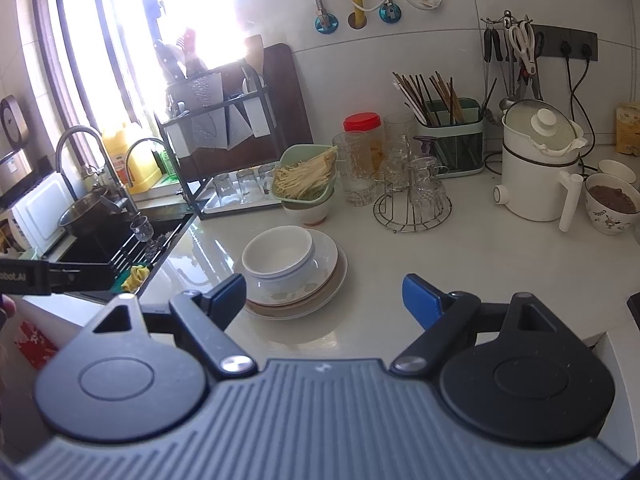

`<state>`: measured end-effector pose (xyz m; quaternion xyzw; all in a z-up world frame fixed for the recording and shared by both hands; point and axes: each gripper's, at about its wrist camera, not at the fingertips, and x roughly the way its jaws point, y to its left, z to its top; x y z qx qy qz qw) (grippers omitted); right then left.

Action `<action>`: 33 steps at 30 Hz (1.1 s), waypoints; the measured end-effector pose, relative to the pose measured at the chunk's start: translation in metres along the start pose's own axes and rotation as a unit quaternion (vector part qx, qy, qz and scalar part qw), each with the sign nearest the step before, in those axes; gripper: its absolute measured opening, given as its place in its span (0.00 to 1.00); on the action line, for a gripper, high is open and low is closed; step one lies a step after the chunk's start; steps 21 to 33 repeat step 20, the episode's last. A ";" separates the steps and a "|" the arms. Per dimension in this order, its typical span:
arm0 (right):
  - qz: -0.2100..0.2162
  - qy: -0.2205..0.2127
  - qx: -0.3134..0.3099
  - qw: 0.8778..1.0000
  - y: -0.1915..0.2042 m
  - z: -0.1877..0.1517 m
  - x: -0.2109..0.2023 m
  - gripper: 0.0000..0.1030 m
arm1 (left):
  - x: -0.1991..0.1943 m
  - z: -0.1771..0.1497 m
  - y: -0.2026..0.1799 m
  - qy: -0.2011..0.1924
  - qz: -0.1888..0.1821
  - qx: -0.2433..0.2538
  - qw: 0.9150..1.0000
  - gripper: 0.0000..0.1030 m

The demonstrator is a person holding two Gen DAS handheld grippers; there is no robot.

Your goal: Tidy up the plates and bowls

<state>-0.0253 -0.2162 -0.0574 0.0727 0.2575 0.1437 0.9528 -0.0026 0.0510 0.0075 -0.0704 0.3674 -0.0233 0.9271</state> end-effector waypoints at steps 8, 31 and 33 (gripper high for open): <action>0.000 0.001 -0.001 1.000 0.001 -0.001 0.000 0.84 | -0.002 -0.001 0.001 0.002 -0.005 -0.001 1.000 0.97; 0.001 0.001 -0.002 1.000 0.003 -0.002 0.000 0.84 | -0.002 -0.003 0.002 0.003 -0.005 -0.003 1.000 0.97; 0.001 0.001 -0.002 1.000 0.003 -0.002 0.000 0.84 | -0.002 -0.003 0.002 0.003 -0.005 -0.003 1.000 0.97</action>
